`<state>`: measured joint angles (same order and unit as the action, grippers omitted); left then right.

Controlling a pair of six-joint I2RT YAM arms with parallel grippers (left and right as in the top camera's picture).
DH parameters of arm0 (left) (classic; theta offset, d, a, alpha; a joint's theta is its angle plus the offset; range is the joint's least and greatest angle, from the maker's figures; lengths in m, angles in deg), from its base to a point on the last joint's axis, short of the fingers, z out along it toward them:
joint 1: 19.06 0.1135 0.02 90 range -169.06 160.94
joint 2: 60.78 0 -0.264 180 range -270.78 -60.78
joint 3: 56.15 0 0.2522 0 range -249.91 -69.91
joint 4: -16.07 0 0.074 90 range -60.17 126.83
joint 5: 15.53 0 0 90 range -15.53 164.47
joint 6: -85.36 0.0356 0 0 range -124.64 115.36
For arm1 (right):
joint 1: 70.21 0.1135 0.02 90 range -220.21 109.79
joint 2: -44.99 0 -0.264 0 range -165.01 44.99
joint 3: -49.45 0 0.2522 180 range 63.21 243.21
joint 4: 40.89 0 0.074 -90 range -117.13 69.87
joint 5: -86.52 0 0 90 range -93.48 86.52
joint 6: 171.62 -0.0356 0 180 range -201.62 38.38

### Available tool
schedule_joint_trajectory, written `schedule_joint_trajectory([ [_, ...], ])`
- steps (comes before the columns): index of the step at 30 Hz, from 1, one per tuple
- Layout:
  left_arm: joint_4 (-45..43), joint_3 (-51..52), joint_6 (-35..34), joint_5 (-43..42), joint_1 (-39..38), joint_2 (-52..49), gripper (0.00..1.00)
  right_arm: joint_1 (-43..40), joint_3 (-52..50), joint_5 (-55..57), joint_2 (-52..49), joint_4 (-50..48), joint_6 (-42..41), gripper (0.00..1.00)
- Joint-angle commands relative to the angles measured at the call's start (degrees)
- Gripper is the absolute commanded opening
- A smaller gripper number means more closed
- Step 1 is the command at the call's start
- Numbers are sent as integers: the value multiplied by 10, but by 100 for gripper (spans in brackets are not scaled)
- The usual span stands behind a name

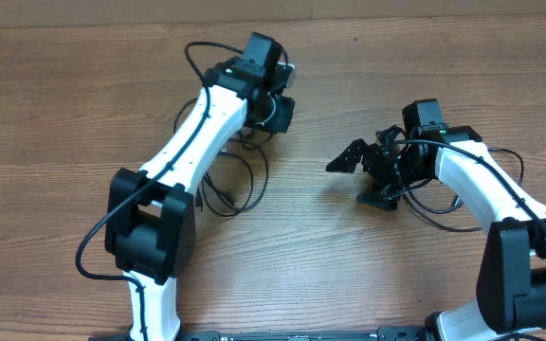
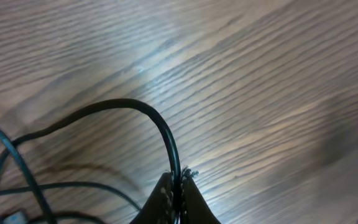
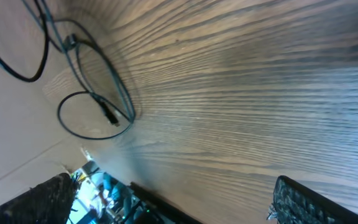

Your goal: Untangle cables

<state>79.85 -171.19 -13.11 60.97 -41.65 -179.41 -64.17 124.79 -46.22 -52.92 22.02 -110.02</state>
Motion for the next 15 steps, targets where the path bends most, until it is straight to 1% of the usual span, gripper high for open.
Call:
schedule_joint_trajectory([
  [1, -16, -8, -46, -138, 40, 10, 4, 1, -5, -24, -2, -9, -1, 100],
  [4, -25, -8, -59, -224, 75, 10, 4, 2, -5, -24, -2, -23, -11, 100],
  [10, -27, -8, -68, -335, 138, 10, 4, 22, -5, -23, -2, -56, -18, 100],
  [15, -23, -8, -98, -377, 183, 10, 4, 56, -5, -24, -2, -95, -19, 100],
])
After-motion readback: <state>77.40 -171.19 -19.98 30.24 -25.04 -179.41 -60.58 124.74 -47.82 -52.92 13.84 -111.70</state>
